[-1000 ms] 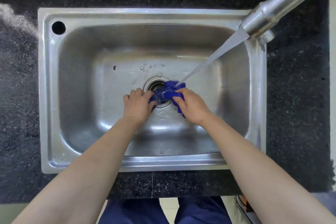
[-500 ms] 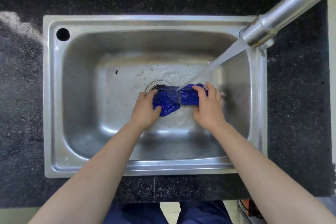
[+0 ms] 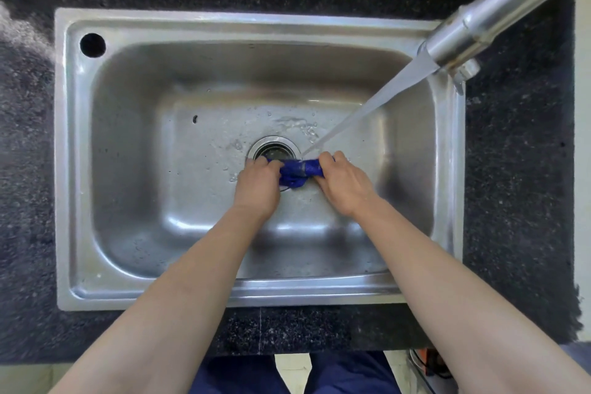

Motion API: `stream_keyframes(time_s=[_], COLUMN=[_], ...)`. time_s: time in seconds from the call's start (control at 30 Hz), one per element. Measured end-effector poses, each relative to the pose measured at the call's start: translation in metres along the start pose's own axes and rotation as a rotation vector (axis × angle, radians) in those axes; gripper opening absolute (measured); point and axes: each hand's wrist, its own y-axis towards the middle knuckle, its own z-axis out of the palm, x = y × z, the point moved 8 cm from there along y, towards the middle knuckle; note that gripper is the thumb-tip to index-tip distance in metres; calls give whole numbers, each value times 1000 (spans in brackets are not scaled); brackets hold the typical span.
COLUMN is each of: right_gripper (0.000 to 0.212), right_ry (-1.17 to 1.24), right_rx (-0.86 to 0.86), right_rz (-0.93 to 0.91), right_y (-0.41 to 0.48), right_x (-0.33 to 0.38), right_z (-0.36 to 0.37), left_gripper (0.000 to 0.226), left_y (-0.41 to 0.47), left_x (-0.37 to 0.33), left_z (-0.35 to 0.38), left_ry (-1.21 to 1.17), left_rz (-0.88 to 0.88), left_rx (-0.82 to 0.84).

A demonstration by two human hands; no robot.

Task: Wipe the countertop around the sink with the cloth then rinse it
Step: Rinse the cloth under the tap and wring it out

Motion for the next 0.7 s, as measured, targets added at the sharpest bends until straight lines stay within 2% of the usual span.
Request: stream_keyframes(time_s=[0.13, 0.23, 0.27, 0.37, 0.4, 0.5, 0.57, 0.63, 0.7], right_gripper=[38, 27, 27, 70, 75, 66, 49, 29, 34], right_ry=[-110, 31, 27, -95, -87, -25, -49, -15, 23], right_rx=[-32, -203, -209, 22, 33, -97, -95, -155, -219], right_rz=[-5, -79, -105, -90, -102, -181, -170, -132, -101], right_y=[-11, -17, -17, -12, -12, -10, -4, 4, 11], right_x=[1, 6, 5, -3, 0, 20, 26, 28, 27], right_z=[-4, -16, -15, 5, 5, -5, 0, 0, -5], left_gripper=[22, 18, 19, 22, 26, 41, 47, 45, 35], left_y=[-9, -30, -36, -45, -45, -38, -32, -28, -28], left_x=[3, 4, 6, 18, 23, 28, 27, 26, 27], left_z=[-20, -36, -35, -21, -19, -19, -19, -15, -10], left_ry=[-108, -197, -198, -166, -203, -351, -341, -276, -215], left_rz=[84, 121, 134, 84, 35, -64, -92, -101, -104], left_rx=[-153, -356, -375, -295, -265, -181, -127, -97, -85])
